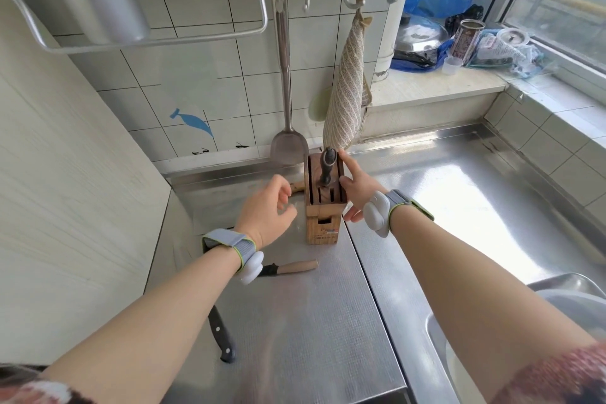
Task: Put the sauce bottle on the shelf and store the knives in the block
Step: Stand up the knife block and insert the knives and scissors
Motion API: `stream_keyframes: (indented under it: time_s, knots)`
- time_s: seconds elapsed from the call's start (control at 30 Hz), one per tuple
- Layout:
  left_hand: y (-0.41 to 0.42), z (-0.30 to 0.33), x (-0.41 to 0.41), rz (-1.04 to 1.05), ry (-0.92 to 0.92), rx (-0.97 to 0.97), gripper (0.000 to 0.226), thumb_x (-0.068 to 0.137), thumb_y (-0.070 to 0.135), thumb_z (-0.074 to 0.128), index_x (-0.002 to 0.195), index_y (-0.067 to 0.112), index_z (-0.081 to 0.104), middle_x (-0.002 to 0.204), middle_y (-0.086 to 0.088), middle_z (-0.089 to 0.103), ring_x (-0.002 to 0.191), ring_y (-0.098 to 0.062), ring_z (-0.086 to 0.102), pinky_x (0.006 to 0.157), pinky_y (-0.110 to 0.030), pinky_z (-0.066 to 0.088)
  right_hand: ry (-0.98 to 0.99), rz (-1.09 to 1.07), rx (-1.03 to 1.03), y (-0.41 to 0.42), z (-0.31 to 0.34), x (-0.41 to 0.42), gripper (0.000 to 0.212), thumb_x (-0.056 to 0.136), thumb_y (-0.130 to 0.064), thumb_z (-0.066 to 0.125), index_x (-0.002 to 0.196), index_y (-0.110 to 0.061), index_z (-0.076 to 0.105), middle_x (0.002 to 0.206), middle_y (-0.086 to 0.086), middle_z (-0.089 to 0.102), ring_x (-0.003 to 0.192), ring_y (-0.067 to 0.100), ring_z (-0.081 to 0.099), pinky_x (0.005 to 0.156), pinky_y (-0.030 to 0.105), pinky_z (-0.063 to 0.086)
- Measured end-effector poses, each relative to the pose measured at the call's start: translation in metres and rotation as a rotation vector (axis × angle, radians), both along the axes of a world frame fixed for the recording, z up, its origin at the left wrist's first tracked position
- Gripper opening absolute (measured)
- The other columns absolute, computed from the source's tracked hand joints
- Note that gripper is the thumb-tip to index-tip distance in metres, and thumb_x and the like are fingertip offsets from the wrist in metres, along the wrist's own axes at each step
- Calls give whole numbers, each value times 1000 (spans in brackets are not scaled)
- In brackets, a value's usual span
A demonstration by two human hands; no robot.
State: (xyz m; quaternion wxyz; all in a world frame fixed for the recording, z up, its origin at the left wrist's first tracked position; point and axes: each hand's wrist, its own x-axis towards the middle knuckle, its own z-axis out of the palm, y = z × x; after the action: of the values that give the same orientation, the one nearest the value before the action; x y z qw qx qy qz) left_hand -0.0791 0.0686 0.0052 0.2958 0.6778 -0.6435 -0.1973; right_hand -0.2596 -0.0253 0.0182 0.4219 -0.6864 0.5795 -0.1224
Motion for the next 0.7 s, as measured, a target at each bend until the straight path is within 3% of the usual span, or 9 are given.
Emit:
stream_keyframes:
  time_s: [0.1, 0.23, 0.33, 0.47, 0.7]
  knots:
    - [7, -26, 4, -87, -230, 213, 12, 85, 18, 53, 97, 21, 51, 96, 3, 61, 89, -22, 59, 77, -37, 48, 15, -17, 25, 3, 2, 0, 55, 101, -22, 30, 145, -49, 9, 118, 31, 59, 91, 50, 66, 49, 33, 54]
    - [9, -60, -1, -197, -434, 408, 28, 87, 20, 52, 115, 21, 57, 115, 2, 63, 108, -23, 57, 85, -36, 49, -13, -13, 28, 5, 4, -2, 55, 101, -22, 29, 145, -49, 8, 124, 32, 55, 91, 51, 66, 63, 47, 58]
    - [6, -82, -9, -257, -539, 516, 36, 89, 23, 51, 124, 22, 51, 124, -1, 60, 114, -25, 55, 87, -36, 45, 7, -17, 29, 6, 3, -2, 55, 101, -23, 29, 144, -51, 8, 123, 33, 56, 87, 51, 67, 61, 48, 60]
    - [5, -100, -20, -266, -653, 536, 43, 88, 19, 52, 131, 20, 47, 126, -6, 58, 118, -27, 52, 88, -34, 42, 4, 0, 15, 6, 4, -2, 58, 101, -20, 30, 146, -47, 6, 125, 34, 54, 88, 52, 66, 66, 51, 60]
    - [3, -125, -28, -252, -752, 502, 29, 88, 10, 56, 116, 16, 53, 119, -4, 60, 113, -25, 53, 92, -33, 39, -5, -16, 36, 7, 7, -1, 55, 101, -22, 29, 144, -50, 10, 128, 24, 52, 86, 49, 68, 64, 47, 60]
